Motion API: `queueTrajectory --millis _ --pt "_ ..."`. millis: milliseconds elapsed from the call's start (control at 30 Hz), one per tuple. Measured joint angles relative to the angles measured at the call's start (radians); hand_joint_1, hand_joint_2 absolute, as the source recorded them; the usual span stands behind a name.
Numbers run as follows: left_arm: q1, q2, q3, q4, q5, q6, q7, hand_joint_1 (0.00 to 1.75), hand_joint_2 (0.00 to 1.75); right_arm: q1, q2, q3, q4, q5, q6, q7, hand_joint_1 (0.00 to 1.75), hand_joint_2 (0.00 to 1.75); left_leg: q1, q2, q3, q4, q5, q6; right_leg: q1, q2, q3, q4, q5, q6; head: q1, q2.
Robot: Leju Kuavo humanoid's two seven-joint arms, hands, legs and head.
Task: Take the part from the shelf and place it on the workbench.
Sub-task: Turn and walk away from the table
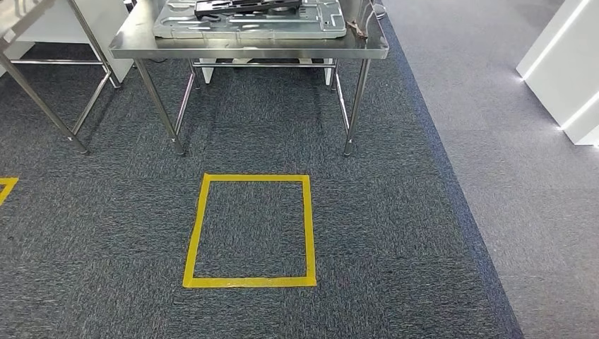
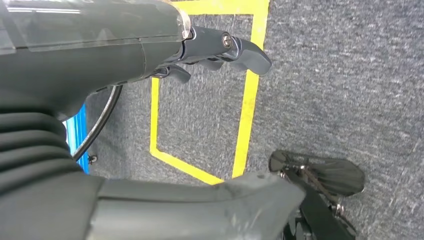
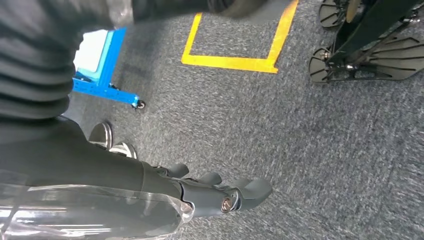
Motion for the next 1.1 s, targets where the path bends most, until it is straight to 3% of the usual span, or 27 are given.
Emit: queueTrajectory --millis 1100 --pt "0.1 0.058 -0.671 -0.107 0.653 0.115 0.078 0.0 0.0 0.089 -0.039 0.609 -0.083 -0.674 -0.049 -0.047 0.0 0.0 0.0 0.0 -0.003 0.0 0.001 -0.001 0.0 0.0 -0.004 0.002 0.0 0.0 0.0 0.0"
